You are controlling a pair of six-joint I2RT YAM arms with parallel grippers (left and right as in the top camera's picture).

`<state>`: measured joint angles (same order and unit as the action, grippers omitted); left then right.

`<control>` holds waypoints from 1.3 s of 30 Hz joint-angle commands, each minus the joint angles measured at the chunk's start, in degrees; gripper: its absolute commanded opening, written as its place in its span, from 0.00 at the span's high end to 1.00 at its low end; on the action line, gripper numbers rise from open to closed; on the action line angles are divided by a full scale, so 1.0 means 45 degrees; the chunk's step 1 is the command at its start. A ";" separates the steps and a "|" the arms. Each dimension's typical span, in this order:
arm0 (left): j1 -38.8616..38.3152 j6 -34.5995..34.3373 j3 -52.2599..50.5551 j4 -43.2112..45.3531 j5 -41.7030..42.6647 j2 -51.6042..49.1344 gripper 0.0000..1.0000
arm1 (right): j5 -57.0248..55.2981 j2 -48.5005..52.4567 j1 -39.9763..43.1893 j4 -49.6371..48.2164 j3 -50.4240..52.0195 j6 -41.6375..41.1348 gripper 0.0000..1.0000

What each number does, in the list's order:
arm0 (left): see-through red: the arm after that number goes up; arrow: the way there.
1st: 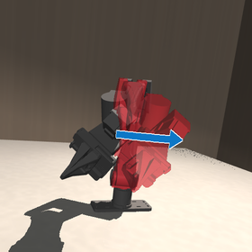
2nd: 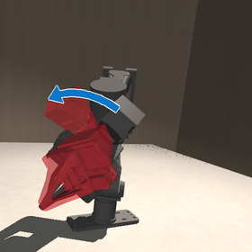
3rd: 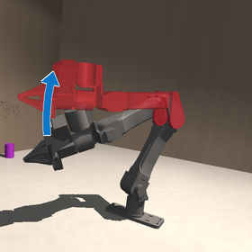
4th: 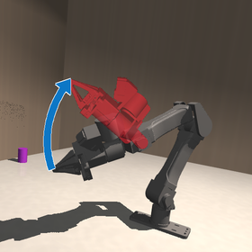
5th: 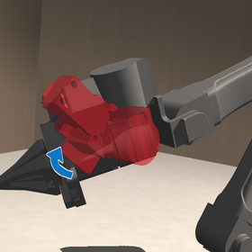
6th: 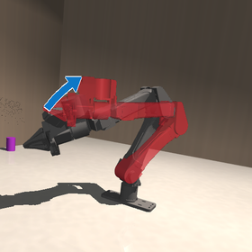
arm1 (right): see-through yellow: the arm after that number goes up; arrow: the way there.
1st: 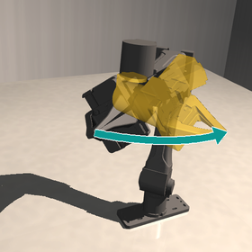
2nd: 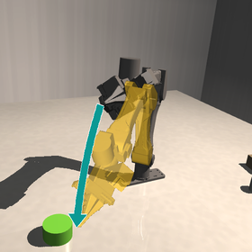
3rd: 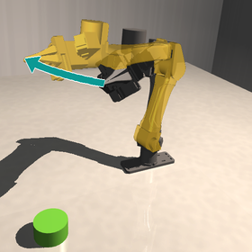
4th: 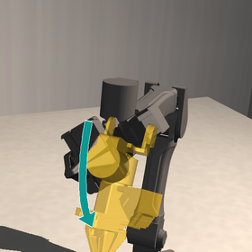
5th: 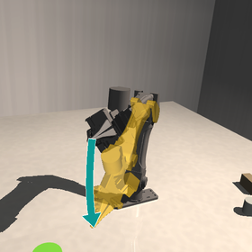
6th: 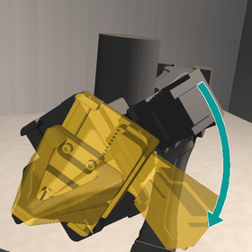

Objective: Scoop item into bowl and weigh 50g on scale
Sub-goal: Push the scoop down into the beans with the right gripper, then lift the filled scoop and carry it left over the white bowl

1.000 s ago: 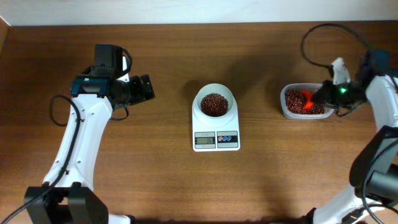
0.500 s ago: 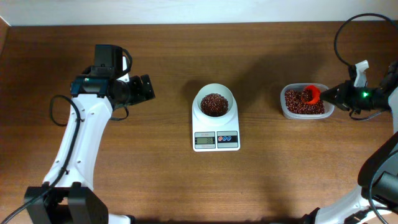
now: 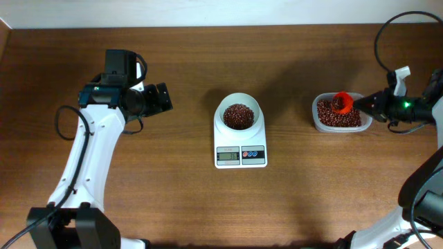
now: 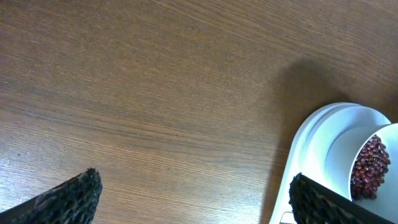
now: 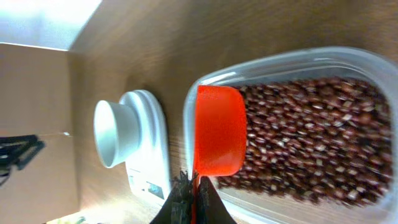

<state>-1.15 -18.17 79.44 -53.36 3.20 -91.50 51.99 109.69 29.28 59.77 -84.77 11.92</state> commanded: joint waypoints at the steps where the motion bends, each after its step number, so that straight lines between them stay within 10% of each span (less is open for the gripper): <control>1: -0.0039 0.0049 0.0058 0.0019 0.0097 -0.0117 0.01 | 0.1175 0.0092 0.0024 0.0029 0.0102 0.0000 0.96; 39: -0.0039 0.0049 0.0058 0.0019 0.0097 -0.0117 0.01 | 0.7601 0.0092 -0.0699 -0.0053 0.0102 -0.0053 0.96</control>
<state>-1.15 -18.17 79.44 -53.36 3.22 -91.50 83.79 109.71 28.27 59.75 -84.73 11.73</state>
